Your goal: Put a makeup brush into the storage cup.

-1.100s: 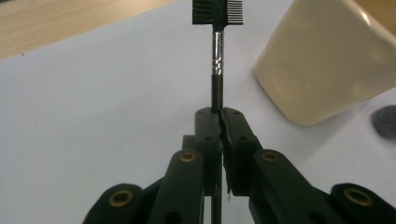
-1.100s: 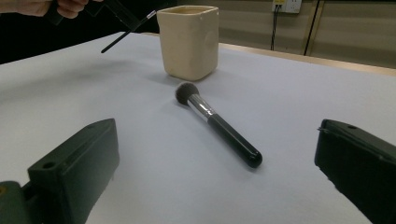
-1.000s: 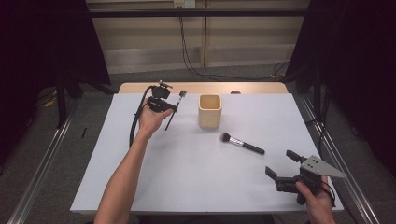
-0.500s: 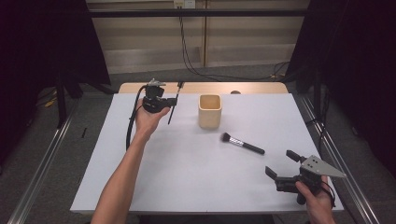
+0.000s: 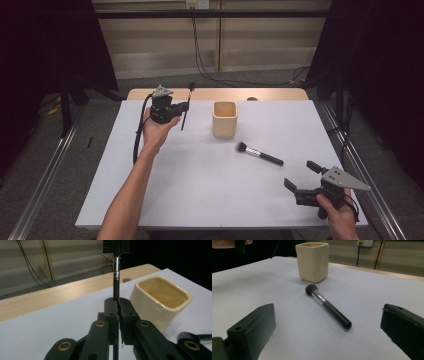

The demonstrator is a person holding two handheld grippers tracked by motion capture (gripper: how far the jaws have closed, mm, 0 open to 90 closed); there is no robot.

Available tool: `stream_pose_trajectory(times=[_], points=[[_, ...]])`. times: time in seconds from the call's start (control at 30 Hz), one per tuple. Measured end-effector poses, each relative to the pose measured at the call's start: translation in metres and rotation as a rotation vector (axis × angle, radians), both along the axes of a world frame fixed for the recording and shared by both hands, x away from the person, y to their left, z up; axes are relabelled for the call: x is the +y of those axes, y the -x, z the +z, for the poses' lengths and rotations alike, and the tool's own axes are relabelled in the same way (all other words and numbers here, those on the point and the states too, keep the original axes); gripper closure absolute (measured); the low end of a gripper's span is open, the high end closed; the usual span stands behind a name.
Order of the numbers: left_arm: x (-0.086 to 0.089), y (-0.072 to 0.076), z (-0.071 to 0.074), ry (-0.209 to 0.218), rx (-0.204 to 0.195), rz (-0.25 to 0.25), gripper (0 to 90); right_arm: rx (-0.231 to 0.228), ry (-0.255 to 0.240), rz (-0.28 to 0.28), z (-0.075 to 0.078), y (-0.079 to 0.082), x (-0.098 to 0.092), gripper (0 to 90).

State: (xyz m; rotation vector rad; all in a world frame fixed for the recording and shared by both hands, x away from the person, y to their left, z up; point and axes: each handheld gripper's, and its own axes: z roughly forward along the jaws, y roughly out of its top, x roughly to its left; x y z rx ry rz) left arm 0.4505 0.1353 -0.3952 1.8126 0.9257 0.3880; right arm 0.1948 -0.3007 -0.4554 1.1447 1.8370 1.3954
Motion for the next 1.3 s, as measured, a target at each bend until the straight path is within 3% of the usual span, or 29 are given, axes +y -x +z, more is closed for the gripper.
stream_pose_trajectory(times=[0.33,0.8,1.3], points=[[-0.002,0.010,0.005,0.051,-0.066,-0.019,85.7,-0.004,0.001,0.002,0.000,0.000,0.000,0.0],[-0.003,0.024,0.017,0.090,-0.125,-0.044,85.7,-0.003,-0.001,0.000,0.000,0.000,0.000,0.0],[-0.023,0.034,0.032,0.131,-0.171,-0.090,85.7,-0.006,-0.002,-0.001,0.000,0.000,0.000,0.0]])
